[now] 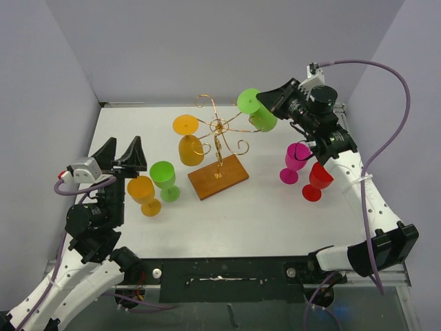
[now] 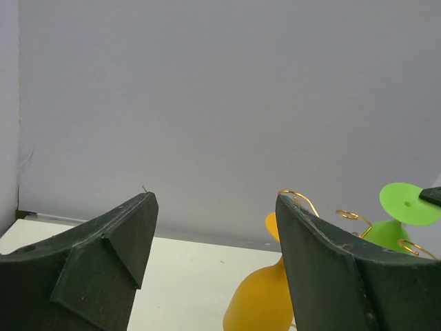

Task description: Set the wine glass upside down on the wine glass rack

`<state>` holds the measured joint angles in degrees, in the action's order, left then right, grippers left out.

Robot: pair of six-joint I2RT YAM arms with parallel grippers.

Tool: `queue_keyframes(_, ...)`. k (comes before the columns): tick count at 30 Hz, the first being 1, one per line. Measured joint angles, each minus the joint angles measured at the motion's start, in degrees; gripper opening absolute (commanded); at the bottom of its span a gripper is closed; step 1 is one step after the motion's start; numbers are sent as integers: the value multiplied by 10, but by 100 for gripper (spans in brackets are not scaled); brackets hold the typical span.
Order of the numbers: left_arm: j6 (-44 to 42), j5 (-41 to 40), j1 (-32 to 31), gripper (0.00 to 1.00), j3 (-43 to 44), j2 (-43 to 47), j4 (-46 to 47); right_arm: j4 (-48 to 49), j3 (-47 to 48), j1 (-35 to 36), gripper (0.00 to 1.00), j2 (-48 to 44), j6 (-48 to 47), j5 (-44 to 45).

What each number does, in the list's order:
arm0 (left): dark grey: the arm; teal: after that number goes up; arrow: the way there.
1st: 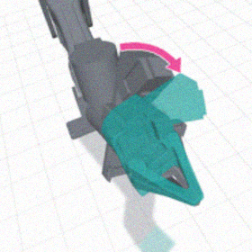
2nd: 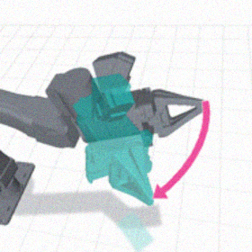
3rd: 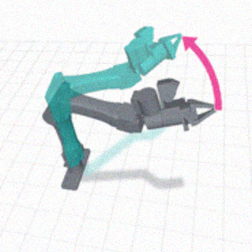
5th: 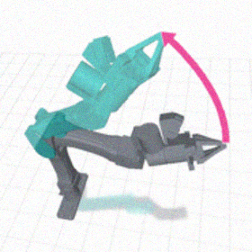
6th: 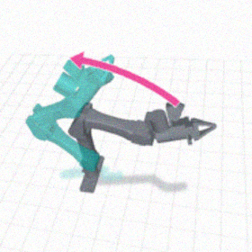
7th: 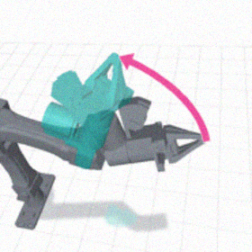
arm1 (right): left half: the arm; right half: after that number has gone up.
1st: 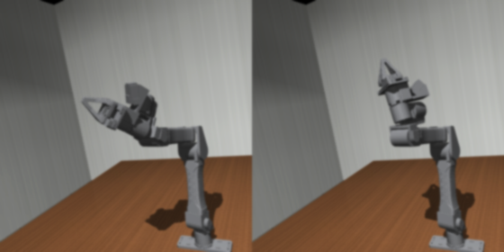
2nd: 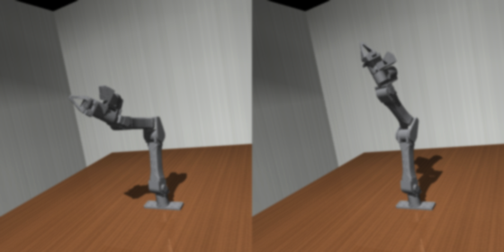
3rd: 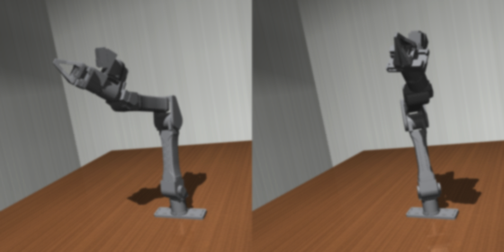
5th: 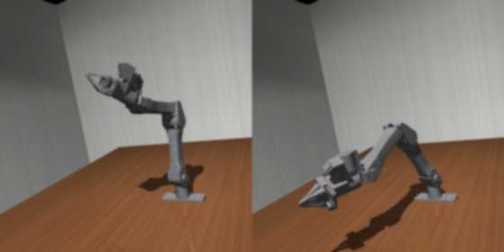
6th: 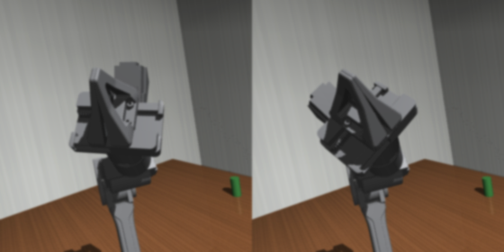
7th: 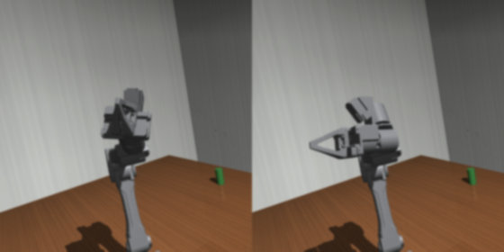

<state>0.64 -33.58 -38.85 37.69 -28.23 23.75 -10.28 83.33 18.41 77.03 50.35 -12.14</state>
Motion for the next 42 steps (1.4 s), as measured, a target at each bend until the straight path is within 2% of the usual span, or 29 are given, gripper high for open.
queue_keyframes(26,19,-25,-1,68,-4,8,0,-74,0,20,0,6,24,-95)
queue_keyframes(42,21,-36,-1,68,-4,3,0,-154,0,23,0,-15,38,-47)
